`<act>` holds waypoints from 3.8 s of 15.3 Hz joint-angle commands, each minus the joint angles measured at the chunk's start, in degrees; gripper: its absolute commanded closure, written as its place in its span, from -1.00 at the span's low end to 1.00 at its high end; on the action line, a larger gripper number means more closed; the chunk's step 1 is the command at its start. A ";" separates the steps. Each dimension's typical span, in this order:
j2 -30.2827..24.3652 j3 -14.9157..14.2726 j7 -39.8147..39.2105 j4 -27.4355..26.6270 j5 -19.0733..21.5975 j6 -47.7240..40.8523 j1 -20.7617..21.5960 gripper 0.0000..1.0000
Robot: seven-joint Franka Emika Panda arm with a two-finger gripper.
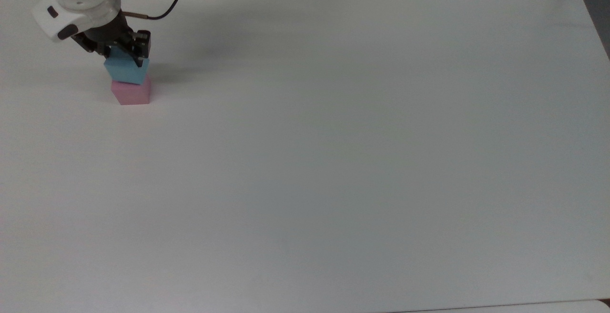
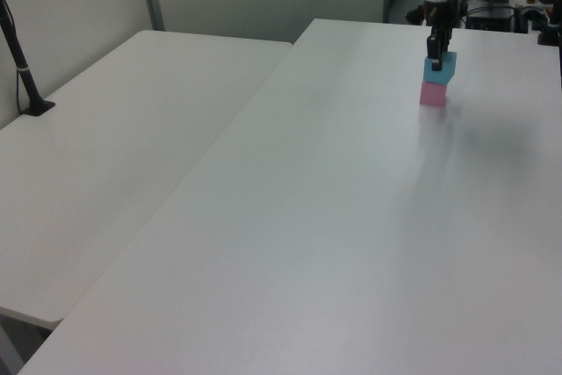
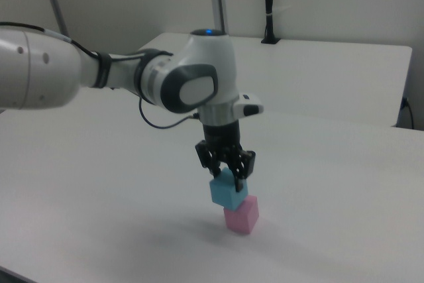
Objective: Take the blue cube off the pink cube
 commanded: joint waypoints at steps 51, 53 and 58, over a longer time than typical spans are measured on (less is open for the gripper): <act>-15.37 18.80 31.37 8.86 0.34 -21.48 6.75 -1.00; -16.60 15.10 25.04 8.95 0.43 -22.19 6.84 -1.00; -17.05 7.45 11.05 10.97 0.43 -22.01 6.84 -1.00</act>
